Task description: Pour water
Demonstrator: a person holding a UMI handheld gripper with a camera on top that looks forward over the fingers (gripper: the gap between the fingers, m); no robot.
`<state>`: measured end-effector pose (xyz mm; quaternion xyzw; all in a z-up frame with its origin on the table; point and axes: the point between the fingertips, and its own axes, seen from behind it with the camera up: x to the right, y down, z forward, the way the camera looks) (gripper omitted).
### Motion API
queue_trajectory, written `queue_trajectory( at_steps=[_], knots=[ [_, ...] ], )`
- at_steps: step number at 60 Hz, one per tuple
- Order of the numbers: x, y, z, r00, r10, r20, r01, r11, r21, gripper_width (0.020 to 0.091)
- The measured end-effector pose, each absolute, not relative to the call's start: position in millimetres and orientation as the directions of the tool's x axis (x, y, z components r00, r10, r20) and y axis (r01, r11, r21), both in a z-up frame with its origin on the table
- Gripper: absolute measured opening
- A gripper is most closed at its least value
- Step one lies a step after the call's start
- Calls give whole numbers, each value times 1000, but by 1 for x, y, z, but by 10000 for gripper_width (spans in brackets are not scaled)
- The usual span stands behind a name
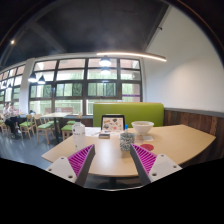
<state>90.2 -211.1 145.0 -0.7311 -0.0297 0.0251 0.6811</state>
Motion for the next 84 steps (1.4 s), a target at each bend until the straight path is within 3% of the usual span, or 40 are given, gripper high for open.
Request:
queue_trajectory(
  at_steps=[14,28,43,47,63,66,76,79,84],
  knots=[
    [91,-206,140,998,58,3,7,-73,-997,825],
    [29,-173,133,989,150,5,14,-57,-998,823],
    [-68,-78,102,976,211,-53,-33,-98,-995,816],
    [-85,-53,106,981,185,-58,-38,-108,-993,821],
    [-99,44,94,995,61,73,79,-89,-993,817],
    [-98,57,98,995,41,86,89,-87,-992,564],
    [-96,69,96,998,24,52,52,-26,-998,488],
    [-93,71,96,999,36,35,36,-25,-999,430],
    [-93,71,97,999,37,27,28,-16,-999,410]
  ],
)
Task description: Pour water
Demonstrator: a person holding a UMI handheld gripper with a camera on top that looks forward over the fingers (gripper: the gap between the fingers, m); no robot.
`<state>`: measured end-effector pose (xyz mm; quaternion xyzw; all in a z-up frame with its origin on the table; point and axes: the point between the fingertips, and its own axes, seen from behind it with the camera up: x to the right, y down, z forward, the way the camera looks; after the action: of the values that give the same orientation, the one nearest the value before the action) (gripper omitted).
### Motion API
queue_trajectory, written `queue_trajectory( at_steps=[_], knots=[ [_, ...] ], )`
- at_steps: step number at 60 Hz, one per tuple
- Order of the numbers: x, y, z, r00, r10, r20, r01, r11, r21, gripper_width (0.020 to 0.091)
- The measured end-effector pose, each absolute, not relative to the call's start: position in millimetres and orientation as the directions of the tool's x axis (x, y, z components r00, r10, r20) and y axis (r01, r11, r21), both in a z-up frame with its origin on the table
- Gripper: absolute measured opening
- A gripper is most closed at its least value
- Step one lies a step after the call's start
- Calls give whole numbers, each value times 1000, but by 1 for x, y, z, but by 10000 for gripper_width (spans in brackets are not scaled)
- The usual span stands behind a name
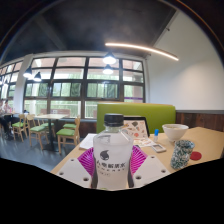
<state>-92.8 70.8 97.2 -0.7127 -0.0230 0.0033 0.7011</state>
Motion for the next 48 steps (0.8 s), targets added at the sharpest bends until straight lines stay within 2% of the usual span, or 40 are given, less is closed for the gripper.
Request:
queue_trajectory(
  at_steps=[9,13,19,25,29,32,36,40,48],
  knots=[
    [-87,76,99,999,36,-21,-20,-28,-999,408],
    [-81,84,99,981,70,-179,-174,-71,-982,406],
    [-74,86,126,860,92,-501,-494,-94,-865,409],
    [-21,111,138,626,110,-772,-766,-97,-635,407],
    [1,109,152,402,95,-911,-906,-103,-411,407],
    [22,118,149,218,110,-970,-967,-109,-230,406],
    [44,110,158,-4,109,-994,-994,-105,-8,398],
    [59,120,148,-178,100,-979,-980,-110,167,412],
    [71,120,150,-405,96,-909,-912,-106,396,422]
  ],
)
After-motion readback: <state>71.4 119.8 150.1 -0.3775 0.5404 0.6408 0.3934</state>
